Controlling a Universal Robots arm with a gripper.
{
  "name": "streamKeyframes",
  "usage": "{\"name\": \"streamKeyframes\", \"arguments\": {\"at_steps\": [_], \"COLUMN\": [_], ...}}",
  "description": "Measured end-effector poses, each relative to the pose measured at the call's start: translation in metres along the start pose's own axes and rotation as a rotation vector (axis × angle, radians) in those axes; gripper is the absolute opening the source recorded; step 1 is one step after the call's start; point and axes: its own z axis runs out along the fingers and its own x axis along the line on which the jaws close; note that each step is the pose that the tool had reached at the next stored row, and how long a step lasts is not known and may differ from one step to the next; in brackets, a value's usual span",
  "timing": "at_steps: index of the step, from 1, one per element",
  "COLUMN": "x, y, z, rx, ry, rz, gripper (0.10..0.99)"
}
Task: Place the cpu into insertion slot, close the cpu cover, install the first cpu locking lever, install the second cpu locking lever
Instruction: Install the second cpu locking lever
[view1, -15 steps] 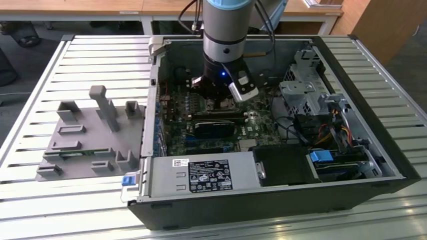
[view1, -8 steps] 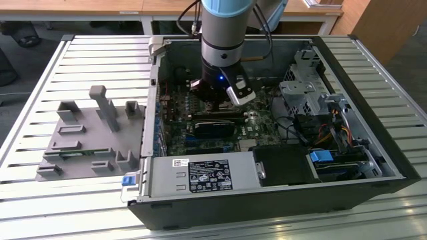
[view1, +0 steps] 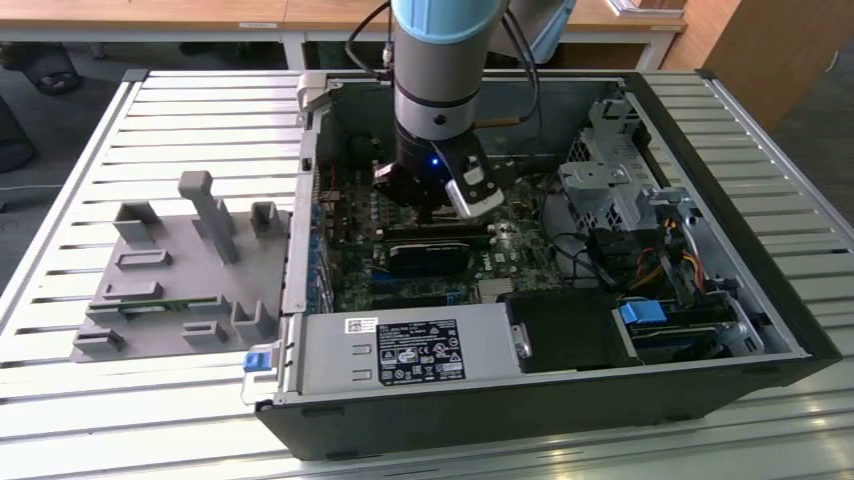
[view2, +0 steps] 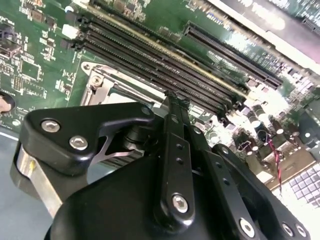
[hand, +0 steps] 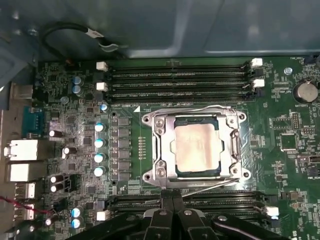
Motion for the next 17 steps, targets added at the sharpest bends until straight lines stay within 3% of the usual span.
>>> {"name": "streamKeyframes", "arguments": {"at_steps": [4, 8, 14, 17], "x": [0.0036, 0.0055, 0.0078, 0.0079], "y": [-0.0024, -0.0029, -0.0039, -0.0044], "z": [0.0009, 0.0044, 0.0099, 0.0131], "rx": [-0.008, -0.026, -0.045, -0.048], "ry": [0.0005, 0.0013, 0.0023, 0.0029], "rz": [0.0, 0.0, 0.001, -0.002], "gripper": [0.106, 0.106, 0.106, 0.106]}}
